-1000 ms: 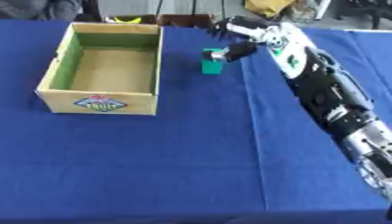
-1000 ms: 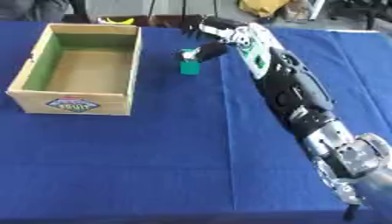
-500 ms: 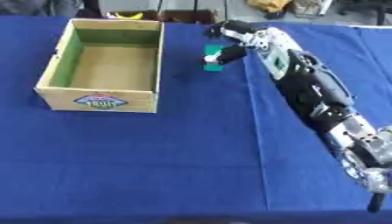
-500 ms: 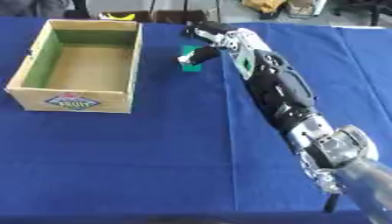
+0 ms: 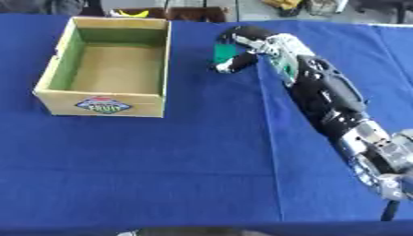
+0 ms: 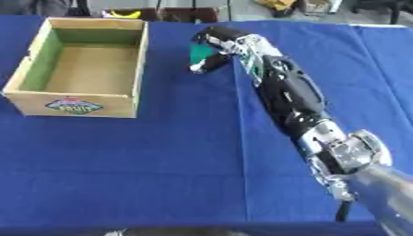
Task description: Pick up objects on the table and place them in the box.
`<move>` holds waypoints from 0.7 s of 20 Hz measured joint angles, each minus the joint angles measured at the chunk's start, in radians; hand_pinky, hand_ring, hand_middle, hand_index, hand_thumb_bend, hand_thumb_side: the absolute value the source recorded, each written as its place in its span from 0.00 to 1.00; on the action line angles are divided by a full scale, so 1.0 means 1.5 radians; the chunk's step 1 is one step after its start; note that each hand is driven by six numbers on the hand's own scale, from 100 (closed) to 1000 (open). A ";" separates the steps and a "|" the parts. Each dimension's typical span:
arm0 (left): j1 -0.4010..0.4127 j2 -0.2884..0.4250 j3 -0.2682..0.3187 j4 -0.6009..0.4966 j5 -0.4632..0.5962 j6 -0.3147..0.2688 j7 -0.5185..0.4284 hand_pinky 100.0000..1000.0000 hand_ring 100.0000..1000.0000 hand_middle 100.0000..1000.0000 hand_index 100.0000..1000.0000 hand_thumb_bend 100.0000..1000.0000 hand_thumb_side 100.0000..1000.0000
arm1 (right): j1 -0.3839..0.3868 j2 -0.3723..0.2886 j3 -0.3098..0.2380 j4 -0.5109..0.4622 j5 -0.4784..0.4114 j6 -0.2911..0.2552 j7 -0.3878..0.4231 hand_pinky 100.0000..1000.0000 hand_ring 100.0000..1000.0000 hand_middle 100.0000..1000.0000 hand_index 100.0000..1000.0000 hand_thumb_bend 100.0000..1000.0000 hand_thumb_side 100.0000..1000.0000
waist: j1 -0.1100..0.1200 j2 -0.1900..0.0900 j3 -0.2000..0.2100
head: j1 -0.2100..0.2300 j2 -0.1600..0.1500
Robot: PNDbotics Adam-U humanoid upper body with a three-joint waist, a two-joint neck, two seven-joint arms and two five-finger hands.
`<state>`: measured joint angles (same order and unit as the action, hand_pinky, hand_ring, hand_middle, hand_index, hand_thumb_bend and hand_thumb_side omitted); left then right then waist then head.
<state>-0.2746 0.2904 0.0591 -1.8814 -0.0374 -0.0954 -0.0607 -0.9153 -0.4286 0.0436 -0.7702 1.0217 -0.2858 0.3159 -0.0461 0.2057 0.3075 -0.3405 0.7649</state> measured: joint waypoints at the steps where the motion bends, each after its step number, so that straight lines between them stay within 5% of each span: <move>1: 0.000 0.000 0.000 0.000 0.000 0.000 0.000 0.34 0.25 0.37 0.53 0.63 0.72 | 0.001 0.000 0.000 0.003 0.002 0.000 0.000 0.79 0.82 0.81 0.93 0.30 0.65 | 0.000 0.001 0.000 | 0.000 0.000; 8: 0.000 0.000 0.000 0.000 0.000 0.001 -0.001 0.34 0.25 0.37 0.52 0.62 0.72 | 0.006 0.000 -0.003 0.008 0.010 0.008 0.012 0.74 0.73 0.77 0.91 0.00 0.35 | 0.001 0.003 0.000 | 0.000 0.000; 14: 0.000 -0.001 0.000 0.000 0.000 0.001 -0.001 0.34 0.25 0.37 0.52 0.62 0.73 | 0.004 0.000 -0.004 0.004 0.005 0.016 0.004 0.65 0.48 0.66 0.88 0.00 0.01 | 0.001 0.003 -0.005 | 0.000 0.000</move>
<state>-0.2746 0.2896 0.0593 -1.8815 -0.0376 -0.0942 -0.0622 -0.9089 -0.4287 0.0369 -0.7647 1.0297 -0.2614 0.3216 -0.0440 0.2095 0.3001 -0.3405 0.7649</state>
